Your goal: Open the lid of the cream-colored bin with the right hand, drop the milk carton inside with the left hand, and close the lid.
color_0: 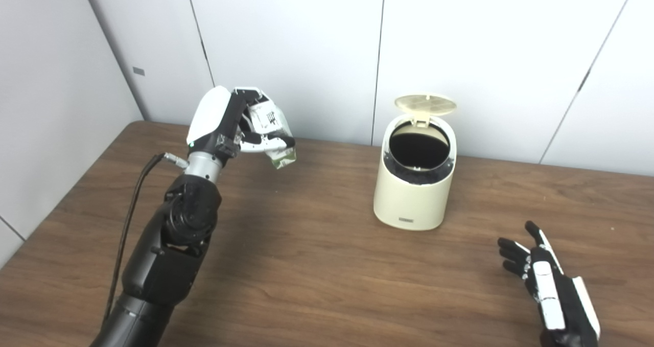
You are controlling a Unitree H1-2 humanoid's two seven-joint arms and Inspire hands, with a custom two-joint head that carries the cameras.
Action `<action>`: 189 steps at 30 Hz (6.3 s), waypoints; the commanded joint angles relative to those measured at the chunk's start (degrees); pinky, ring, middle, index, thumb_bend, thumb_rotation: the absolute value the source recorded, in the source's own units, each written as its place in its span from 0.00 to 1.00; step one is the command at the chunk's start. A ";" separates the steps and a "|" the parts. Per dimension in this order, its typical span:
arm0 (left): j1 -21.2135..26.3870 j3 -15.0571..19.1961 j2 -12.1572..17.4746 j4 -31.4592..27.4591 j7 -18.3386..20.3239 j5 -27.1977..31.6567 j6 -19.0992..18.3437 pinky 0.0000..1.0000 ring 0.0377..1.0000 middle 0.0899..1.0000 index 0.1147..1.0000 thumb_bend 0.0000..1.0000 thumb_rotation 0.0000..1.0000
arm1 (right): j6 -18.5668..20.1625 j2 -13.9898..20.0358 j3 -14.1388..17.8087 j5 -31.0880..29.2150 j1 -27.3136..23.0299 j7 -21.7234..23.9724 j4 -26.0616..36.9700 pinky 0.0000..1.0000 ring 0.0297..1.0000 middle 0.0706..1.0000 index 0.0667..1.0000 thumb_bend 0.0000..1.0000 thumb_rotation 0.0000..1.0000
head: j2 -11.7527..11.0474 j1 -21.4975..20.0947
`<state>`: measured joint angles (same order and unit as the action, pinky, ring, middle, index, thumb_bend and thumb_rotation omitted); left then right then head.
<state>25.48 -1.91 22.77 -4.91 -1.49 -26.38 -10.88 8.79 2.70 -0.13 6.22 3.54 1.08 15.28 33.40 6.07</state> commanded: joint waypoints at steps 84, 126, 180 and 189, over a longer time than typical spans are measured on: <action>19.84 -25.34 -7.49 31.89 -42.08 -14.32 37.80 0.36 0.44 0.46 0.39 0.48 0.00 | 4.43 -4.79 -6.02 10.79 -0.36 -5.18 5.06 0.80 0.82 0.77 0.93 0.40 1.00 | 0.97 -8.32; 16.49 -18.64 -8.33 26.23 -20.70 -12.09 37.78 0.50 0.58 0.61 0.56 1.00 0.12 | 4.10 -4.98 -5.83 11.56 -1.25 -5.38 5.06 0.80 0.81 0.74 0.93 0.45 1.00 | 1.39 -8.53; -23.18 -3.59 -24.99 -11.76 -7.08 10.11 3.06 0.64 0.71 0.74 0.76 0.51 0.62 | 5.53 6.47 -9.61 22.32 -39.60 0.31 -9.05 0.78 0.85 0.85 0.81 0.50 0.74 | 1.26 -6.79; -24.15 -4.49 -23.01 -12.87 -2.22 10.19 -0.63 0.75 0.77 0.81 0.85 0.51 0.92 | 3.37 7.99 -15.31 29.75 -44.52 -0.04 -16.17 0.89 0.98 0.96 0.76 0.54 0.79 | 1.36 -6.60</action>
<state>0.60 -6.09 -0.09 -15.43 -3.88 -15.96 -12.28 14.86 10.11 -15.46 34.62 -37.97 2.03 -2.02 34.72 -0.53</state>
